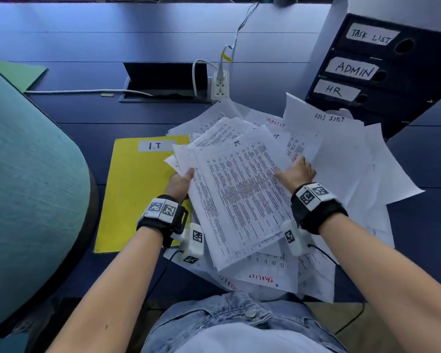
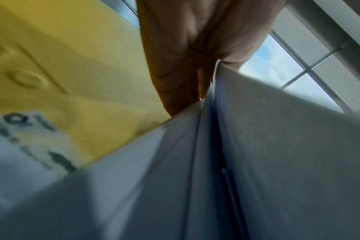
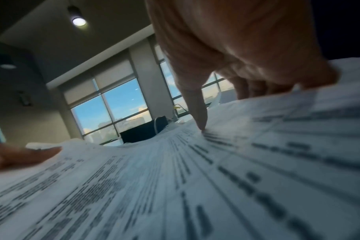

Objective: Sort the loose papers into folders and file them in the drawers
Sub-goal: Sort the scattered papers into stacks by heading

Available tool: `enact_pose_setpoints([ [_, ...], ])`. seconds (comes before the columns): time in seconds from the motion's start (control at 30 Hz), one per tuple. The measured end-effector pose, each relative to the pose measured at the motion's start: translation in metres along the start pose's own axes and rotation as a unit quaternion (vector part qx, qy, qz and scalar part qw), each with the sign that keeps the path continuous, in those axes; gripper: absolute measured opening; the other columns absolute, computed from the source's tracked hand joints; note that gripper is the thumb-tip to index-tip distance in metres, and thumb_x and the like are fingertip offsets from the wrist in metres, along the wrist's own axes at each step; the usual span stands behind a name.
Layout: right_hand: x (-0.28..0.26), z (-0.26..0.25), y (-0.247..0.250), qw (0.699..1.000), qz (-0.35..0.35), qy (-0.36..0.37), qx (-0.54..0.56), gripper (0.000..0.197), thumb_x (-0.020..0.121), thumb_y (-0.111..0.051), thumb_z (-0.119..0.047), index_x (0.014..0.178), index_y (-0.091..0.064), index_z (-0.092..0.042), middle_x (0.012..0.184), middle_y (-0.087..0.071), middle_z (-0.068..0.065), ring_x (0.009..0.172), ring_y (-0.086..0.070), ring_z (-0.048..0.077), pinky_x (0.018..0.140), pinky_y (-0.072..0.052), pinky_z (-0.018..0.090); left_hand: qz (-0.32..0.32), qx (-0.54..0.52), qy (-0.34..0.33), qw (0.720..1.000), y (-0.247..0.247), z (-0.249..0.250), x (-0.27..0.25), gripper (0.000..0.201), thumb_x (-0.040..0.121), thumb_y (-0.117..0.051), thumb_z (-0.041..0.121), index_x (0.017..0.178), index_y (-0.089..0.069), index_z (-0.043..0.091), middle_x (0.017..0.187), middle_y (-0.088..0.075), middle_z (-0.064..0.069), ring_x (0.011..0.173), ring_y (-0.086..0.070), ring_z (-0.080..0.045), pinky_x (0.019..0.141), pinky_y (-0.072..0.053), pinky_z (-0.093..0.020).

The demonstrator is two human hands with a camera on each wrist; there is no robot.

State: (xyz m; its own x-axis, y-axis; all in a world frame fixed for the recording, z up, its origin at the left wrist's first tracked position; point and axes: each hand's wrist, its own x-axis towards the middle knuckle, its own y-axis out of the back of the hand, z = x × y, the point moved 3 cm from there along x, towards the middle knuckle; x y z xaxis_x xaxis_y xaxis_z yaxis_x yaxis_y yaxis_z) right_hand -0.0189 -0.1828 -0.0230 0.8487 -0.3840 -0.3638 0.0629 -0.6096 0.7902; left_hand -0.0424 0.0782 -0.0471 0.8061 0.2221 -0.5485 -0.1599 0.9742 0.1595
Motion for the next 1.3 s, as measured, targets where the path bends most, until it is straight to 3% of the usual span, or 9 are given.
enact_pose_setpoints([
  [0.07, -0.001, 0.004, -0.001, 1.000, -0.008, 0.023, 0.005, 0.012, 0.081, -0.064, -0.012, 0.082, -0.054, -0.005, 0.102, -0.058, 0.018, 0.109, -0.053, 0.035, 0.090, -0.042, 0.035, 0.029, 0.015, -0.006, 0.999, 0.000, 0.002, 0.001, 0.045, 0.100, -0.033, 0.039, 0.089, -0.059, 0.004, 0.082, -0.061, -0.012, 0.079, -0.057, -0.027, 0.078, -0.043, -0.035],
  [0.13, -0.003, 0.007, -0.003, 0.999, 0.018, 0.044, 0.015, 0.018, 0.082, -0.060, -0.007, 0.067, -0.050, -0.003, 0.088, -0.060, 0.023, 0.095, -0.057, 0.036, 0.080, -0.044, 0.035, 0.064, 0.011, -0.015, 0.998, 0.001, 0.004, 0.001, 0.050, 0.100, -0.023, 0.042, 0.069, -0.051, 0.015, 0.068, -0.049, -0.001, 0.064, -0.047, -0.018, 0.068, -0.039, -0.031],
  [0.37, -0.003, 0.013, 0.001, 0.991, 0.001, 0.033, 0.129, 0.009, 0.088, -0.056, -0.008, 0.089, -0.065, -0.004, 0.087, -0.058, 0.007, 0.085, -0.053, 0.020, 0.072, -0.039, 0.023, 0.215, -0.045, 0.001, 0.976, 0.020, 0.006, 0.008, 0.056, 0.103, -0.022, 0.034, 0.124, -0.047, -0.011, 0.131, -0.049, -0.026, 0.118, -0.048, -0.037, 0.086, -0.037, -0.037],
  [0.7, -0.034, -0.018, -0.040, 0.991, -0.102, 0.082, 0.012, 0.042, 0.086, -0.064, -0.014, 0.123, -0.046, -0.002, 0.121, -0.055, 0.014, 0.113, -0.053, 0.029, 0.091, -0.044, 0.033, 0.228, 0.013, 0.028, 0.973, 0.021, 0.008, 0.002, 0.040, 0.098, -0.041, 0.009, 0.134, -0.035, -0.007, 0.139, -0.042, -0.023, 0.124, -0.044, -0.035, 0.094, -0.035, -0.037],
  [0.83, -0.022, -0.006, -0.030, 0.989, -0.022, -0.006, 0.144, 0.035, 0.082, -0.064, -0.006, 0.116, -0.058, 0.001, 0.110, -0.061, 0.008, 0.109, -0.058, 0.026, 0.082, -0.042, 0.024, 0.251, -0.040, -0.033, 0.967, 0.027, 0.012, -0.007, 0.064, 0.091, -0.041, -0.005, 0.146, -0.016, 0.015, 0.141, -0.040, -0.020, 0.104, -0.056, -0.038, 0.062, -0.041, -0.022],
  [0.93, -0.008, 0.003, -0.024, 0.976, 0.031, -0.069, 0.204, 0.029, 0.085, -0.061, -0.008, 0.112, -0.063, 0.002, 0.109, -0.064, 0.015, 0.106, -0.060, 0.028, 0.078, -0.043, 0.025, 0.258, -0.040, -0.109, 0.959, 0.037, 0.014, -0.007, 0.071, 0.085, -0.049, -0.008, 0.144, -0.023, 0.022, 0.133, -0.047, -0.018, 0.065, -0.055, -0.019, 0.043, -0.039, -0.010],
  [1.07, 0.001, -0.003, -0.035, 0.953, -0.017, -0.113, 0.281, 0.029, 0.087, -0.057, -0.010, 0.112, -0.058, 0.005, 0.098, -0.055, 0.011, 0.097, -0.056, 0.023, 0.079, -0.041, 0.030, 0.243, 0.049, -0.050, 0.968, 0.042, 0.011, 0.001, 0.042, 0.086, -0.053, 0.003, 0.128, -0.050, 0.000, 0.122, -0.058, -0.019, 0.108, -0.056, -0.035, 0.085, -0.045, -0.034],
  [1.2, -0.010, -0.021, -0.054, 0.932, -0.058, -0.131, 0.333, 0.005, 0.090, -0.050, -0.008, 0.086, -0.051, -0.004, 0.097, -0.051, 0.011, 0.091, -0.051, 0.022, 0.083, -0.045, 0.035, 0.172, 0.129, 0.027, 0.976, 0.038, 0.005, -0.001, 0.032, 0.089, -0.049, 0.005, 0.115, -0.057, -0.011, 0.117, -0.059, -0.027, 0.108, -0.055, -0.040, 0.080, -0.044, -0.039],
  [1.3, -0.013, -0.025, -0.060, 0.927, -0.071, -0.122, 0.347, 0.032, 0.088, -0.057, -0.008, 0.114, -0.044, 0.003, 0.105, -0.056, 0.011, 0.098, -0.056, 0.023, 0.091, -0.047, 0.034, 0.074, 0.102, 0.098, 0.987, 0.032, -0.001, -0.003, 0.026, 0.089, -0.043, 0.005, 0.102, -0.058, -0.012, 0.101, -0.062, -0.029, 0.088, -0.064, -0.038, 0.070, -0.055, -0.042],
])
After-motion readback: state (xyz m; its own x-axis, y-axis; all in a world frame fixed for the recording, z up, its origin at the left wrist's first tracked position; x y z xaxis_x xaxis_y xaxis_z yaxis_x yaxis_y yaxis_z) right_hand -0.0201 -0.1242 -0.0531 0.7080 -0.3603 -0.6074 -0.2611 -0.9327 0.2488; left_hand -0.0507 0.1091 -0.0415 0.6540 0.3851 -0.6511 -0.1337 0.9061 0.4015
